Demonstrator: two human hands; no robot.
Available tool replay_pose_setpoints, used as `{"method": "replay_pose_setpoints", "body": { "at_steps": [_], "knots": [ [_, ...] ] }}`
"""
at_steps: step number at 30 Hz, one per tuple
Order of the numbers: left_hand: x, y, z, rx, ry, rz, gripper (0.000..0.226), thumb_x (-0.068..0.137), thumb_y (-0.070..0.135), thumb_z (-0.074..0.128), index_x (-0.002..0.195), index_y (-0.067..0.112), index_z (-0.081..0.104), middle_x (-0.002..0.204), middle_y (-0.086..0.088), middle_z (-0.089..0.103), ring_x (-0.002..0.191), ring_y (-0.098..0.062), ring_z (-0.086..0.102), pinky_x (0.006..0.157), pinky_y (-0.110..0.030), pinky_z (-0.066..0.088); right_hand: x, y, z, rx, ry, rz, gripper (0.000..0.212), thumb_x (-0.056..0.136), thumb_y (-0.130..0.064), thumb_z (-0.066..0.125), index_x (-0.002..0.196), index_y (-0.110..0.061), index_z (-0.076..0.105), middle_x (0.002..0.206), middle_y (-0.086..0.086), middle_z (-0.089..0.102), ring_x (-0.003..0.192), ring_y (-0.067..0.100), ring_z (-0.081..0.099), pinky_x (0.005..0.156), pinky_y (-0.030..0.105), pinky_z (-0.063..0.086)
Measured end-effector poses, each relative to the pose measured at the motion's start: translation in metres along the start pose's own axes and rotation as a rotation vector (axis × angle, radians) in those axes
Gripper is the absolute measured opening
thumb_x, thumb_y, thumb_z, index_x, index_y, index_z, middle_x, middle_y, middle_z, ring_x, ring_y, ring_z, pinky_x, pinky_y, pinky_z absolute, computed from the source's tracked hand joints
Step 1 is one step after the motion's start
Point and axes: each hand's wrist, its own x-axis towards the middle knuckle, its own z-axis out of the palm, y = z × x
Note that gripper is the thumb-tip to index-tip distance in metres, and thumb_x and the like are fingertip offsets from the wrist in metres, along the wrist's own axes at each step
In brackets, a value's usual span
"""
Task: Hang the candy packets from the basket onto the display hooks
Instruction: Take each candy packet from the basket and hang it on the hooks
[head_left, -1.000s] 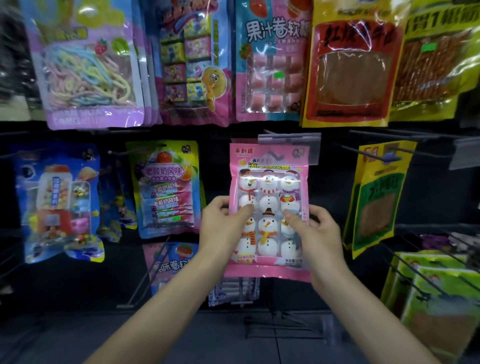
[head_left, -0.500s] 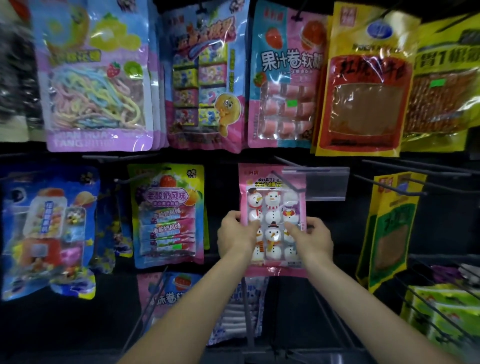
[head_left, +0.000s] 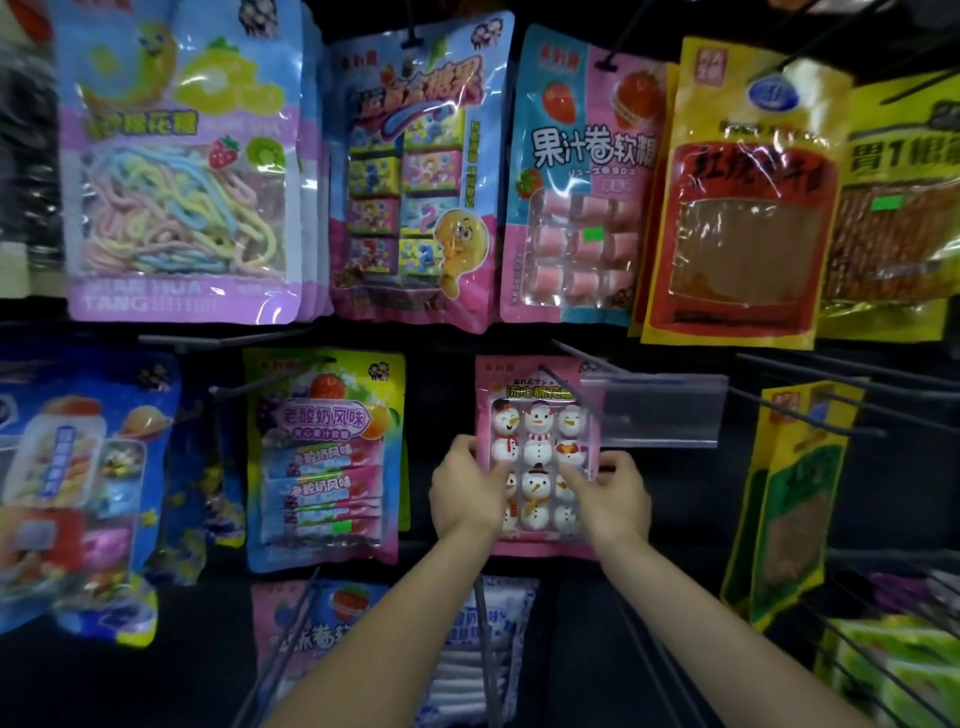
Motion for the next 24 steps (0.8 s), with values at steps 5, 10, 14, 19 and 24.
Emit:
{"method": "replay_pose_setpoints", "body": {
  "at_steps": [5,10,14,19,24],
  "knots": [
    [0.003,-0.001,0.006,0.016,0.013,-0.018,0.023,0.094,0.038,0.076,0.101,0.026,0.058,0.086,0.004,0.069,0.077,-0.019,0.07,0.067,-0.037,0.06,0.007,0.003,0.003,0.022,-0.01,-0.019,0.033,0.088,-0.038,0.082,0.101,-0.021,0.058,0.087,-0.007,0.064,0.081,0.01,0.063,0.071,0.033,0.05],
    [0.003,-0.005,0.01,0.03,0.021,-0.001,0.023,0.093,0.039,0.076,0.095,0.028,0.055,0.082,0.006,0.068,0.073,-0.018,0.069,0.069,-0.039,0.061,0.01,0.008,0.004,0.028,0.007,-0.065,0.035,0.087,-0.039,0.083,0.106,-0.023,0.058,0.091,-0.008,0.066,0.081,0.006,0.063,0.07,0.031,0.049],
    [-0.001,-0.006,0.008,0.053,0.011,0.003,0.026,0.093,0.044,0.075,0.097,0.027,0.057,0.081,0.005,0.068,0.07,-0.017,0.068,0.061,-0.035,0.057,0.01,0.01,0.002,0.014,-0.01,-0.063,0.035,0.088,-0.034,0.083,0.109,-0.024,0.057,0.092,-0.007,0.066,0.081,0.008,0.063,0.071,0.03,0.048],
    [-0.007,-0.005,0.005,0.127,-0.004,-0.03,0.027,0.092,0.044,0.075,0.099,0.026,0.058,0.085,0.004,0.069,0.074,-0.019,0.067,0.059,-0.031,0.05,0.01,0.011,0.001,-0.034,-0.043,-0.049,0.039,0.086,-0.021,0.084,0.11,-0.026,0.054,0.102,-0.001,0.068,0.091,0.018,0.068,0.079,0.036,0.057],
    [-0.011,-0.004,0.0,0.178,-0.041,-0.067,0.029,0.09,0.041,0.077,0.104,0.026,0.056,0.092,0.004,0.07,0.079,-0.02,0.068,0.064,-0.033,0.054,0.006,0.007,-0.002,-0.103,-0.065,-0.01,0.048,0.084,-0.024,0.085,0.12,-0.024,0.054,0.115,0.005,0.067,0.1,0.024,0.068,0.082,0.039,0.059]
  ]
}}
